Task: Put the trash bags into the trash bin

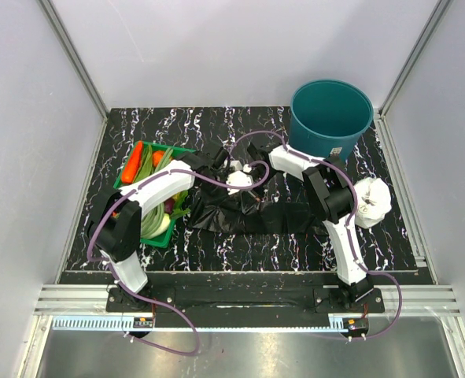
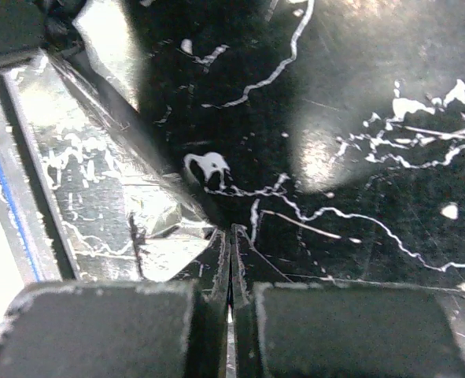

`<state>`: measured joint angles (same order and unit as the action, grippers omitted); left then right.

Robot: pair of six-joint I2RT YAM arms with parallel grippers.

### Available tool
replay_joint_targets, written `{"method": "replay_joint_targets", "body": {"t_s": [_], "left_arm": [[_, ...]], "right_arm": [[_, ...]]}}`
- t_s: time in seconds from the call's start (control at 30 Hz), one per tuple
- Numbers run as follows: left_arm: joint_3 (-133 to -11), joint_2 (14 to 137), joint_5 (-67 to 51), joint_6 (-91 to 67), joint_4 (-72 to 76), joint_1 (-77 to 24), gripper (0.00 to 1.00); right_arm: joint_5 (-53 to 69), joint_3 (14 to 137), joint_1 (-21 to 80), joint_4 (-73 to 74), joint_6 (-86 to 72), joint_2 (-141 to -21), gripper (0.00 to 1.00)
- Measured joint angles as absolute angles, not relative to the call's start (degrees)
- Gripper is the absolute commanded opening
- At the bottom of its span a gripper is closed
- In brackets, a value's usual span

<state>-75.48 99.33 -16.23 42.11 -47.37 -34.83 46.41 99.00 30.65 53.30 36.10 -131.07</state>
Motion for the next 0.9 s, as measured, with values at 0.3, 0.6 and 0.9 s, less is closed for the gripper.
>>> {"method": "replay_joint_targets", "body": {"t_s": [0.3,0.6,0.9], "left_arm": [[-74.35,99.42,-17.41,39.53,-44.88,-34.92,0.6],[-74.35,99.79,-18.96,37.71,-40.18,-34.74,0.8],[-75.16,102.67,-21.87,38.15,-37.17,-31.81,0.84]], "right_arm": [[39.44,96.33,30.65,49.54,31.88,-128.44,0.0],[36.86,95.02,30.65,47.57,30.13,-126.15,0.0],[35.42,94.37,30.41,47.33,28.38,-125.67,0.0]]}}
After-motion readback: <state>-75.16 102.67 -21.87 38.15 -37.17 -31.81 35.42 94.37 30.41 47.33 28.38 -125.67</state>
